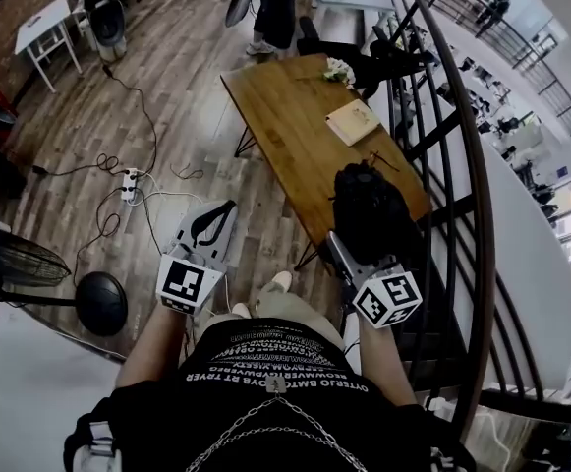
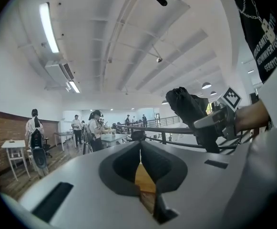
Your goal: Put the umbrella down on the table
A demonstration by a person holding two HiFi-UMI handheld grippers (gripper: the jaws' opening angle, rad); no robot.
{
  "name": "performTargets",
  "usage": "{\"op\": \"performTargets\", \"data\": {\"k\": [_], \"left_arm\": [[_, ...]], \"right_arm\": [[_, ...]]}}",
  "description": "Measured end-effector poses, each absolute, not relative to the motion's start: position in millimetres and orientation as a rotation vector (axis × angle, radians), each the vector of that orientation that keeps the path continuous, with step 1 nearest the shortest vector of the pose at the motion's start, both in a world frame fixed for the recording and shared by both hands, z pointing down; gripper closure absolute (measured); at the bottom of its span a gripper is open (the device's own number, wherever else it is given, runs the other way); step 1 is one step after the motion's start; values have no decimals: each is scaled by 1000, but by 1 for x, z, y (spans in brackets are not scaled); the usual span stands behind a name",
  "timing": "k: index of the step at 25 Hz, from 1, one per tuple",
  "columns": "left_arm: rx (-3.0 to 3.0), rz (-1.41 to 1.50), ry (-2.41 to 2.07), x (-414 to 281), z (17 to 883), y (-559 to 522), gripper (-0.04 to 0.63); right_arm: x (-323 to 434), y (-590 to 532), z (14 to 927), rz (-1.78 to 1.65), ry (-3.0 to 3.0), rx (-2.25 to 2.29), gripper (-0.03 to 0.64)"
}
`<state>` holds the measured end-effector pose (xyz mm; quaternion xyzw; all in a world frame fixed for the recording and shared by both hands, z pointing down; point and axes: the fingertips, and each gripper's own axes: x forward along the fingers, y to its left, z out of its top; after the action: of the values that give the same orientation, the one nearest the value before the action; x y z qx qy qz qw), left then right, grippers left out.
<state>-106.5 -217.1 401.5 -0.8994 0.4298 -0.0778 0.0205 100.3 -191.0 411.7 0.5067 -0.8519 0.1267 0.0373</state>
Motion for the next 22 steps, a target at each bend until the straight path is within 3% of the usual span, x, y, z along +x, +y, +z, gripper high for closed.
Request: {"op": "performTargets", "data": {"k": [22], "left_arm": [[-2772, -329, 1306, -55, 392, -386, 566]], "right_arm": [[150, -353, 428, 469, -2642, 1533, 333]]}}
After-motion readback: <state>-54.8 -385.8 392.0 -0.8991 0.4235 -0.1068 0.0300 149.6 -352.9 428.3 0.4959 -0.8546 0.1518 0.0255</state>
